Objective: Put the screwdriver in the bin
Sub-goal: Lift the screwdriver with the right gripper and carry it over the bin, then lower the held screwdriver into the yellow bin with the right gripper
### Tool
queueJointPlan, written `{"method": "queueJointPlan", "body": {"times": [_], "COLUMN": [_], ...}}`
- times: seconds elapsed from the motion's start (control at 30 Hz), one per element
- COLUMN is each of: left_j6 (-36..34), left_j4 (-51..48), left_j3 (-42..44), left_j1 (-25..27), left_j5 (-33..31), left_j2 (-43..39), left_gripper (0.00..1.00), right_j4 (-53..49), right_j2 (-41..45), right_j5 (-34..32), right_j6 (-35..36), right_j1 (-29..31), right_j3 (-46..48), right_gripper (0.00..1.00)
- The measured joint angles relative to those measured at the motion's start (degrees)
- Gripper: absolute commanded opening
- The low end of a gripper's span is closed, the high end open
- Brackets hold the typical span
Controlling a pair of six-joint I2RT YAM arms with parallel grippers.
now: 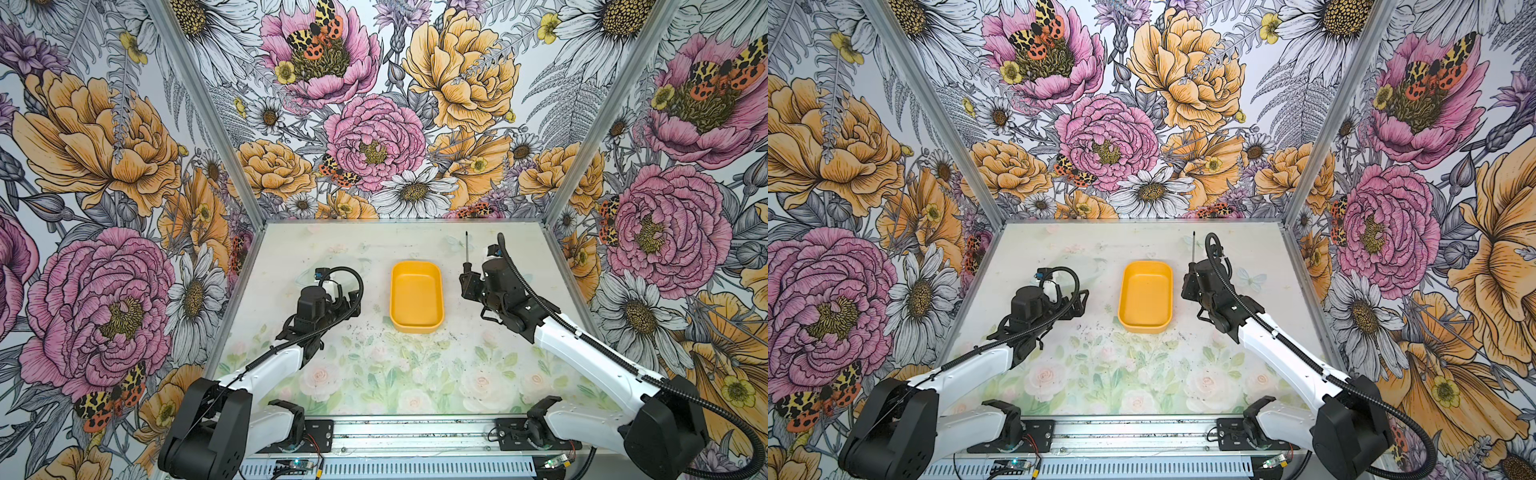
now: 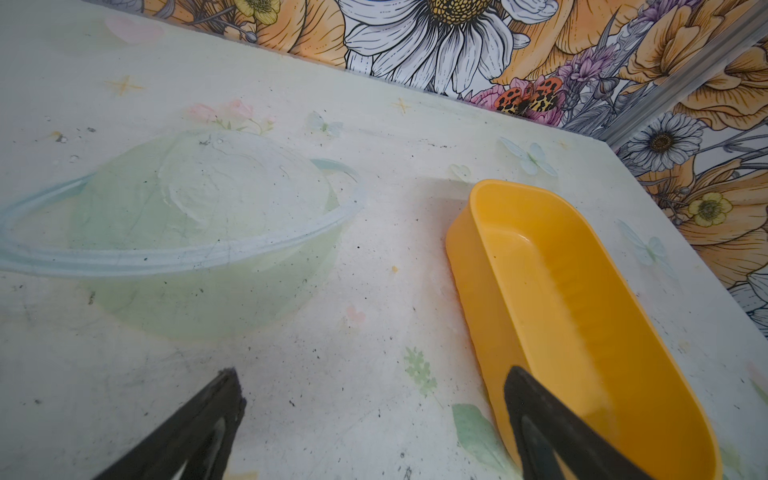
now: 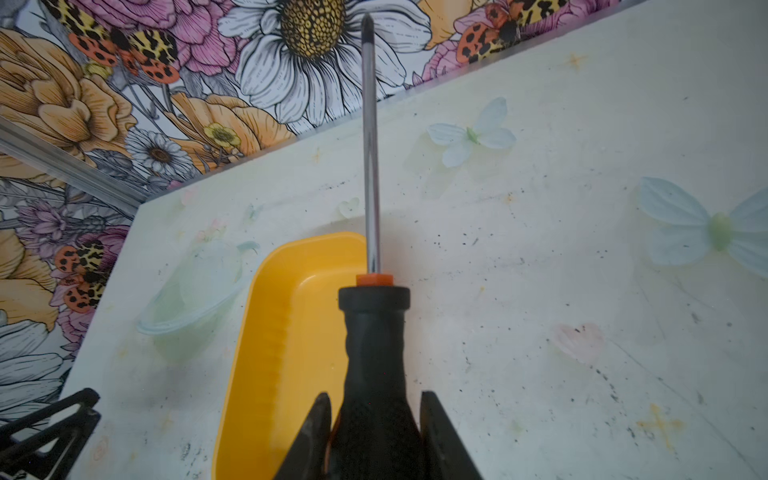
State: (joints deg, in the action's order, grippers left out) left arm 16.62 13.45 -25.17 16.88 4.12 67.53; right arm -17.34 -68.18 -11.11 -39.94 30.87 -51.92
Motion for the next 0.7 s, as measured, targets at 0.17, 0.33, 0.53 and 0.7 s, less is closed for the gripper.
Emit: {"method": "queueJointPlan", "body": {"times": [0.17, 0.33, 0.53, 0.7], "left_j6": [0.00, 0.00, 0.00, 0.00], "left_j4": [-0.02, -0.09, -0.09, -0.11], "left_j3": [0.00, -0.02, -0.02, -0.02], "left_j1": [0.00, 0.00, 0.00, 0.00], "left_j5": [0.00, 0.00, 0.00, 0.00], "left_j2": [0.46, 0.48, 0.48, 0.48], "left_gripper": [0.99, 0.99, 0.99, 0.99], "right_j4": [0.26, -0.92, -3.89, -5.64], "right_j2": [-2.60, -8.76, -15.30, -19.30], "right_j5": [-6.54, -14.60, -20.44, -20.59], "right_j6": [-2.73, -4.15, -7.15, -10.49], "right_j1": [6.60, 13.29, 20.28, 20.94], "right_j3": [-4.81, -8.11, -11.23, -11.80], "right_gripper": [0.00, 0.00, 0.00, 0.00]}}
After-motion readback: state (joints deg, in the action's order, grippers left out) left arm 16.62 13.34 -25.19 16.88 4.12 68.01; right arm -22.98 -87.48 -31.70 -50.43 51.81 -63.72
